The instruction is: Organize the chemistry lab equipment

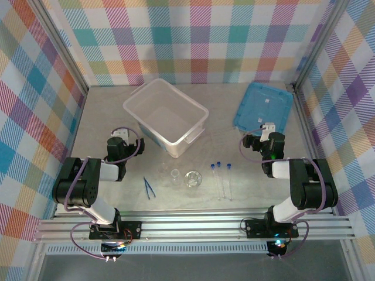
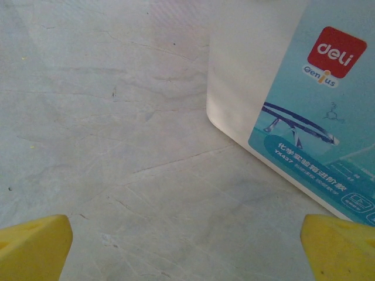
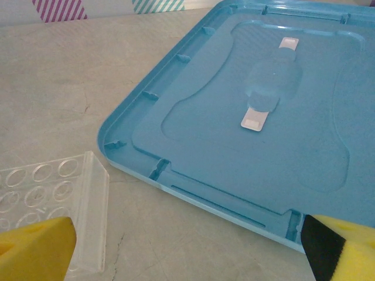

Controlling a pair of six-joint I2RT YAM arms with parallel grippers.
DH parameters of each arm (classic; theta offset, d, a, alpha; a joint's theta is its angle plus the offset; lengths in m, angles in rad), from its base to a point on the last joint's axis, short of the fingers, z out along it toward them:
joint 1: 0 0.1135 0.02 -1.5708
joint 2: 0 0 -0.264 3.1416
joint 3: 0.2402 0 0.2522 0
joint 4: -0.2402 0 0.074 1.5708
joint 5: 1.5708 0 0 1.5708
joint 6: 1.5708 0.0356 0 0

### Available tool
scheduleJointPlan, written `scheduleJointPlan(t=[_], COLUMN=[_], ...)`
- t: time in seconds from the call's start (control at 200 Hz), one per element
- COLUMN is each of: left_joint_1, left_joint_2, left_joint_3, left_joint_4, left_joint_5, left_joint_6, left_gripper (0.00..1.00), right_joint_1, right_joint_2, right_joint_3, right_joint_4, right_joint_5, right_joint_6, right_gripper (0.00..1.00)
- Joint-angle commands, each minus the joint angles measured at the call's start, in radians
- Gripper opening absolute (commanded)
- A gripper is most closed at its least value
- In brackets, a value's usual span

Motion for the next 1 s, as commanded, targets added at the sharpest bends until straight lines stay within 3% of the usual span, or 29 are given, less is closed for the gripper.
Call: scheduleJointPlan(t=[0.0, 0.415, 0.66, 0.83, 0.995], left_joint_1=[-0.006, 0.024, -0.002, -0.045, -0.103], left_joint_2=[0.0, -0.002, -0.117, -0.334, -0.494], left_joint_3=[0.013, 0.002, -0.12, -0.11, -0.118], left_joint_4=[0.043, 0.063, 0.185, -0.056, -0.204], left_joint_5=[0.0, 0.04, -0.245, -0.453, -0.601], left_joint_6=[-0.002, -0.021, -0.093, -0.145, -0.197], left_gripper=[1.0, 1.0, 1.0, 1.0, 1.0], right_joint_1=[-0.004, -0.003, 0.0, 0.03, 0.037], right_joint_2=[0.002, 0.003, -0.066, -0.224, -0.331], right_joint_3=[-0.002, -0.005, -0.021, 0.001, 0.133], right_joint_4=[0.026, 0.032, 0.001, -0.145, -0.512], right_joint_5=[-0.02, -0.018, -0.004, 0.118, 0.323], right_joint_6=[0.007, 0.005, 0.006, 0.021, 0.218], right_gripper=[0.99, 0.99, 0.99, 0.99, 0.99])
